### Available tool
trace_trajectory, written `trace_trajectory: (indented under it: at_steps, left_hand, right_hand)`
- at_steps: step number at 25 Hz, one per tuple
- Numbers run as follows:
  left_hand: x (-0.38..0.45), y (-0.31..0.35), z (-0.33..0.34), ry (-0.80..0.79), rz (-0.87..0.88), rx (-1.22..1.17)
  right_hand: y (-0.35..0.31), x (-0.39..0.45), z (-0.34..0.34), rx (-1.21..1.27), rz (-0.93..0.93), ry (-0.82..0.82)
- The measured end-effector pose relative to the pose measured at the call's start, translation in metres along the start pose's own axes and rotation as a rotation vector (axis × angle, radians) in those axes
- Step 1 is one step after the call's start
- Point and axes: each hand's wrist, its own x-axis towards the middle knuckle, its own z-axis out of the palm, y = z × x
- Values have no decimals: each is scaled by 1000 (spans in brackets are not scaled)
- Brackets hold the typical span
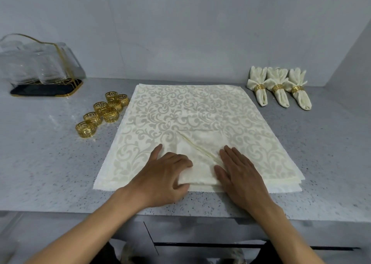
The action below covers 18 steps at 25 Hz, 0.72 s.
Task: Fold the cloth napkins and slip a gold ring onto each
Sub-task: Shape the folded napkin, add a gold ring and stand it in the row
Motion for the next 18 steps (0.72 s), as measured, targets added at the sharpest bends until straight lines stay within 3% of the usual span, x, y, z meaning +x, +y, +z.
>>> trace_trajectory:
  at_steps: [5,9,15,18]
  left_hand:
    - [18,1,-6,59,-73,-144]
    - [35,-6,-8,29,-302,-517]
    - [38,-5,12,227,-324,-490]
    - [35,-4,15,276,-275,-464]
  right_hand:
    - [1,-1,-2,55,1,39]
    - [-6,-8,-13,96,-117,317]
    - [-3,-4,-3,320,5,286]
    - [-3,-7,-5,316,-16,287]
